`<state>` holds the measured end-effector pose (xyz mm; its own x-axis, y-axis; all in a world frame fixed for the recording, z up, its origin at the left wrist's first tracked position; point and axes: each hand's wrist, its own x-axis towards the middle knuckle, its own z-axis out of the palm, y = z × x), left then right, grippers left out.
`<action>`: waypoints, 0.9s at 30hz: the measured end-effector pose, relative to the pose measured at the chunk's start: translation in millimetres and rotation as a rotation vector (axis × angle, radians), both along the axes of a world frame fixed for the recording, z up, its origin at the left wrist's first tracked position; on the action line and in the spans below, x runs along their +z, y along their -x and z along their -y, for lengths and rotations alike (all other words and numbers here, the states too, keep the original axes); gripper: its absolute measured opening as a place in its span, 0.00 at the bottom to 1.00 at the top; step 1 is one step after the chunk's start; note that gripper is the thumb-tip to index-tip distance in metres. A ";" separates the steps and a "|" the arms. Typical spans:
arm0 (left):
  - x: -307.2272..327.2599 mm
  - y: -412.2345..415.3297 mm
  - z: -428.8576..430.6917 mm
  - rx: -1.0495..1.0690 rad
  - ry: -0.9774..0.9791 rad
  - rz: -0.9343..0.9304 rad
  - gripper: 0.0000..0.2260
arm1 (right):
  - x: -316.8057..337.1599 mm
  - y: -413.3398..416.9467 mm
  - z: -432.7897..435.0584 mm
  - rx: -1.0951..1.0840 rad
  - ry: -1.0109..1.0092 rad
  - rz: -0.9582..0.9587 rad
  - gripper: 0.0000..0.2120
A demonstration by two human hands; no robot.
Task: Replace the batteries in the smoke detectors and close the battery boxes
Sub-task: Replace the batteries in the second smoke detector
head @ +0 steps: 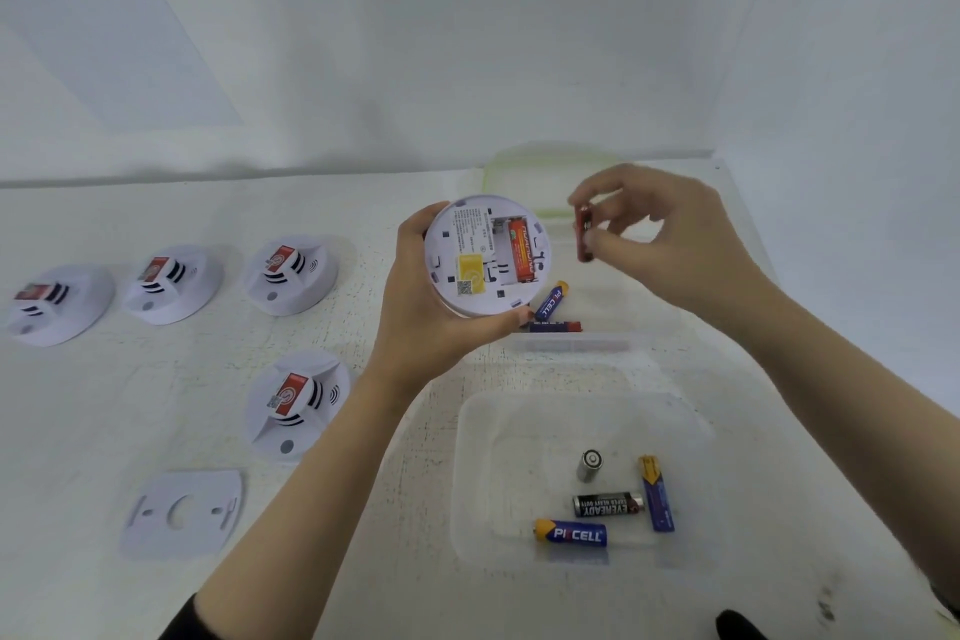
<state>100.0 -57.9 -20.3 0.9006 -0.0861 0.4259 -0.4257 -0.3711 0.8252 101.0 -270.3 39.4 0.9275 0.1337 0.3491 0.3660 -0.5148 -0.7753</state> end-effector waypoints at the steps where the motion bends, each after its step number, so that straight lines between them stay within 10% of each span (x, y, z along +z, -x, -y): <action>1: 0.9 0.5 1.1 -0.001 0.005 -0.002 0.39 | 3.8 5.8 -3.6 0.018 -0.108 0.072 0.11; 13: 4.4 8.7 6.7 -0.013 0.038 0.015 0.39 | -25.0 16.1 -21.4 0.151 0.417 0.774 0.04; 21: 2.6 19.7 2.1 0.001 0.025 0.040 0.40 | -34.3 21.2 -23.5 0.136 0.254 0.562 0.09; 27: 7.6 29.2 -3.8 -0.016 0.020 0.095 0.41 | -23.2 32.4 -29.6 0.219 -0.065 -0.098 0.41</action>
